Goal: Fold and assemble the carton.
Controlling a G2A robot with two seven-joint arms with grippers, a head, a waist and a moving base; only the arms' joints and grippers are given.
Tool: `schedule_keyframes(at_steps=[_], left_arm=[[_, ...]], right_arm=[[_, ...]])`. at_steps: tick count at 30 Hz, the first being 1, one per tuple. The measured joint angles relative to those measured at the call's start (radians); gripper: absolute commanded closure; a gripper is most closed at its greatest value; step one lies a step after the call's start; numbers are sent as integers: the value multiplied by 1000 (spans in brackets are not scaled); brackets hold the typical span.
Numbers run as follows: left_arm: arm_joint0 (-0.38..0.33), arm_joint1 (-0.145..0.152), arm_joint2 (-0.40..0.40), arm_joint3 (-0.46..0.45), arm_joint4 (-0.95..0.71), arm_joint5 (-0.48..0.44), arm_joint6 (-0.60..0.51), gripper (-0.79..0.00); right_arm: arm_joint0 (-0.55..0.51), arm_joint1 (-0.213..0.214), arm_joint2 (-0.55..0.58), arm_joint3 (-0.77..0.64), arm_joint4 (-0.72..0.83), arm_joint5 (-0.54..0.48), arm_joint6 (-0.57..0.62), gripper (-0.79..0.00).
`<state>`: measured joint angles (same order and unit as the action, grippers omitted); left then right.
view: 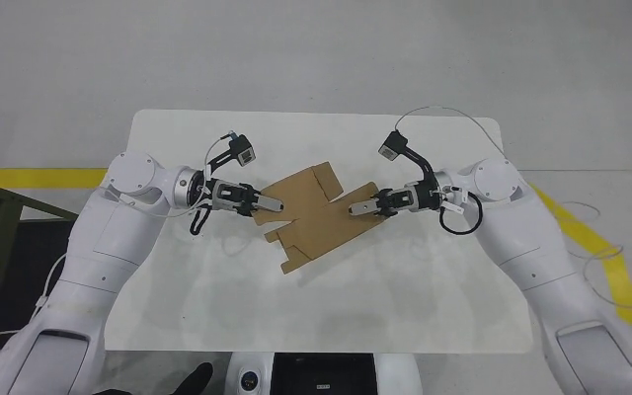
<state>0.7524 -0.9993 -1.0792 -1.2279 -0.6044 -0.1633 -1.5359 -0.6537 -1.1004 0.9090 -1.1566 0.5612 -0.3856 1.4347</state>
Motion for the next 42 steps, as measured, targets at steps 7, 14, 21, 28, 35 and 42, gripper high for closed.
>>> schedule_keyframes(at_steps=[7,14,21,28,35,42], left_arm=[[-6,3,6,13,0,-4,0,0],[-8,7,6,18,-11,-8,0,-391],[-6,7,-7,24,-41,-4,21,-785],[32,7,-44,3,-85,-26,129,-785],[74,3,-53,-49,-115,-18,217,-785],[62,-4,-50,-75,-109,-36,245,-785]], right_arm=[[18,3,-33,11,15,-8,-8,0],[31,6,-57,24,31,-16,-16,0],[35,11,-59,56,49,-44,-44,0],[23,18,-25,97,39,-88,-101,0],[-5,36,26,53,-33,-41,-167,0],[-37,49,60,-18,-73,1,-187,0]])
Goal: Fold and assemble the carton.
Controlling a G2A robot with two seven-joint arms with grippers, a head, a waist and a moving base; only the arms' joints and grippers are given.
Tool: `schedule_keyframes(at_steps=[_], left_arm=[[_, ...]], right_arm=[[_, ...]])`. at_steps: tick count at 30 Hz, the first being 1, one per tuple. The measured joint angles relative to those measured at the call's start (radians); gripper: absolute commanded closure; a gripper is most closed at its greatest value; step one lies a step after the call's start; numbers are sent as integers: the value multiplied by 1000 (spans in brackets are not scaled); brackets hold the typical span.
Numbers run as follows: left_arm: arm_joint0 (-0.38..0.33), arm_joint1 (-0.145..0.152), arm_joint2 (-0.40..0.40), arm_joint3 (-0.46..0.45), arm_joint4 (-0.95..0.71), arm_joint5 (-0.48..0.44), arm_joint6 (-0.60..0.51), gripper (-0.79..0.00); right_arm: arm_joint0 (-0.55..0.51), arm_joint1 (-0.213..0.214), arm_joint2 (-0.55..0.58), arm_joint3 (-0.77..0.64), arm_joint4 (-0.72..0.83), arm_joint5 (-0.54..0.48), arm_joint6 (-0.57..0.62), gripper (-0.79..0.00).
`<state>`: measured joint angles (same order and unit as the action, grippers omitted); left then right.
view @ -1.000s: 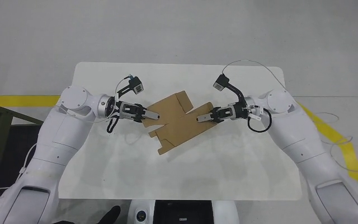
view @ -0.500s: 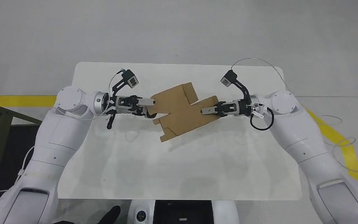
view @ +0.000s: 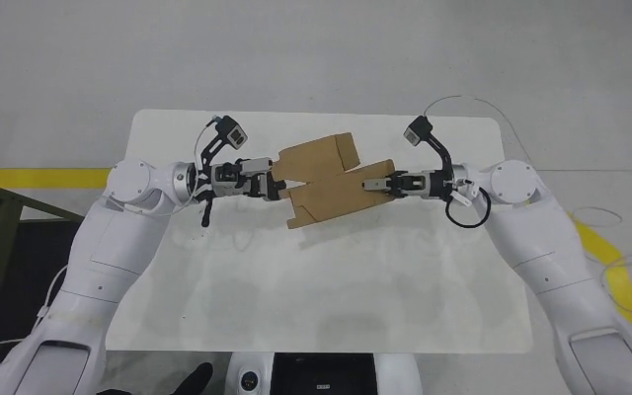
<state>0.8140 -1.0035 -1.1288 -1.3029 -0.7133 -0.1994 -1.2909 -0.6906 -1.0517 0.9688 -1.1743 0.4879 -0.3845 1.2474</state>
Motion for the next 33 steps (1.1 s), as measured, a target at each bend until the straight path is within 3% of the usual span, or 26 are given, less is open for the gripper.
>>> schedule_keyframes(at_steps=[17,27,33], left_arm=[[-17,1,-38,-38,20,-3,0,-785],[-31,-11,-15,-2,57,1,89,-785],[-31,-14,-7,11,77,10,87,-785]], right_arm=[[-21,-1,7,-37,-56,28,-23,0],[-15,-7,4,-56,-59,33,-22,0],[-16,-8,9,-58,-58,31,-21,0]])
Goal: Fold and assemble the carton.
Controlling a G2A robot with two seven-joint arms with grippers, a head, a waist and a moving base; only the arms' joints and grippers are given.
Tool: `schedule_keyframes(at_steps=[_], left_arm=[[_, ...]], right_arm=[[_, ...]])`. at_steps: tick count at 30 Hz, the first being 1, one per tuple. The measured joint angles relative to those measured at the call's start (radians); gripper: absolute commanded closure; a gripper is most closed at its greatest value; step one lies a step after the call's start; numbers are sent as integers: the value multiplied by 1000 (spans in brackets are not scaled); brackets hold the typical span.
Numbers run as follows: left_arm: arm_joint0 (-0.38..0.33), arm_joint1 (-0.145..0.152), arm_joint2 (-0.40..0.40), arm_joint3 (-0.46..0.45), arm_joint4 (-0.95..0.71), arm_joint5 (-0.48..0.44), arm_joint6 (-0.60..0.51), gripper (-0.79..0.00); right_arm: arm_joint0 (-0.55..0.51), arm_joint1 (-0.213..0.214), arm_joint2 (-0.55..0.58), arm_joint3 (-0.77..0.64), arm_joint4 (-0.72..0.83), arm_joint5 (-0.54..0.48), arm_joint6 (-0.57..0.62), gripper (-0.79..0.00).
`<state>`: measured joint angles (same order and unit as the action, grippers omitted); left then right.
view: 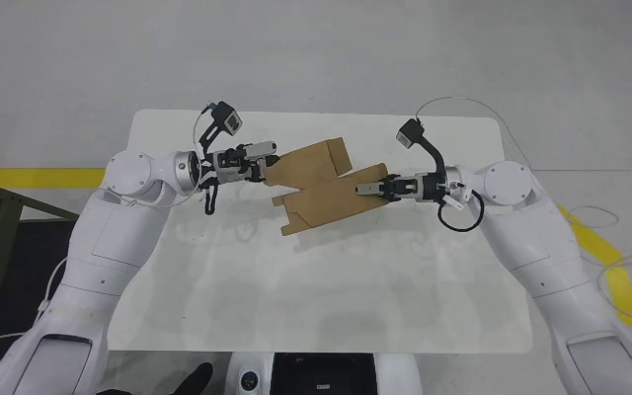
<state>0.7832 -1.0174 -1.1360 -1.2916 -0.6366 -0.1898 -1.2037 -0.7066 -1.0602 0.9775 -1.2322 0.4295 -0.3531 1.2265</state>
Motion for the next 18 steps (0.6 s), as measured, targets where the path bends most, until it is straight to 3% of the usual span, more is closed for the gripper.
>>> schedule_keyframes(at_steps=[7,10,14,17,18], left_arm=[[-4,-2,2,7,17,10,-5,-785],[-1,-2,1,9,26,2,-9,-668],[3,-2,-2,11,32,3,-12,-582],[4,-2,-4,11,35,6,-17,-403],[4,-1,-5,11,36,9,-19,-379]], right_arm=[[0,-4,-2,-2,0,1,1,0],[2,-6,-4,1,1,0,4,0],[4,-8,-6,7,2,-2,5,0],[4,-10,-6,11,2,-3,5,0],[5,-10,-6,12,2,-3,5,0]])
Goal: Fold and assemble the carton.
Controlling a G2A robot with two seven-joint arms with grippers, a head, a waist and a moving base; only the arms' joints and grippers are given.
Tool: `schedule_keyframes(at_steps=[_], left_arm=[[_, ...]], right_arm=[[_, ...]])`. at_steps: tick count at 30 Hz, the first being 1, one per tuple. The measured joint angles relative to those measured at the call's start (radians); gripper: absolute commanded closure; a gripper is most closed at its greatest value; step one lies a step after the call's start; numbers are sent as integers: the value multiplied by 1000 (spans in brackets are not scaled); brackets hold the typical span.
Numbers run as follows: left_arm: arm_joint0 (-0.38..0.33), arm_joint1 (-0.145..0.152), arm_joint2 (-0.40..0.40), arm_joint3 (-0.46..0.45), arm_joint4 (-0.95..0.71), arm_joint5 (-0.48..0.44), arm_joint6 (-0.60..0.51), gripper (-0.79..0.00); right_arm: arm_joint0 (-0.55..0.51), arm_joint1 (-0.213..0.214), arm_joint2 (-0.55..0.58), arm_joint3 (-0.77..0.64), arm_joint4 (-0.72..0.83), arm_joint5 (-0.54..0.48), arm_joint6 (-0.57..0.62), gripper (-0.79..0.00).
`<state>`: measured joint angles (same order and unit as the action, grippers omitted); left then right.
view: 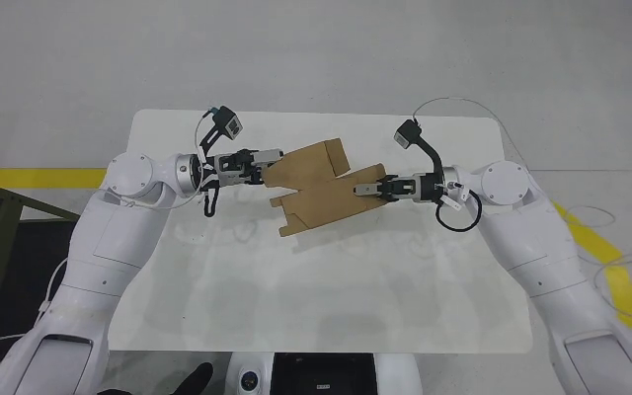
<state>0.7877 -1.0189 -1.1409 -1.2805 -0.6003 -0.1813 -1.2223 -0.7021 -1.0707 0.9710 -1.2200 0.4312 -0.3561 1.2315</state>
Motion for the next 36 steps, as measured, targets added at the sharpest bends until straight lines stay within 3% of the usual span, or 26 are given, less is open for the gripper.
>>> schedule_keyframes(at_steps=[7,14,26,34,36], left_arm=[[-5,3,0,8,52,7,-16,-425],[-13,5,3,15,89,4,-32,-246],[-13,1,24,2,105,14,-43,-243],[-16,1,22,6,113,17,-46,-3],[-16,1,21,7,113,18,-45,0]], right_arm=[[1,-3,1,3,0,-3,4,0],[3,-6,0,8,0,-4,11,0],[5,-11,0,13,-1,-8,10,0],[-1,-12,5,12,-4,-7,10,0],[-2,-13,5,11,-3,-7,11,0]])
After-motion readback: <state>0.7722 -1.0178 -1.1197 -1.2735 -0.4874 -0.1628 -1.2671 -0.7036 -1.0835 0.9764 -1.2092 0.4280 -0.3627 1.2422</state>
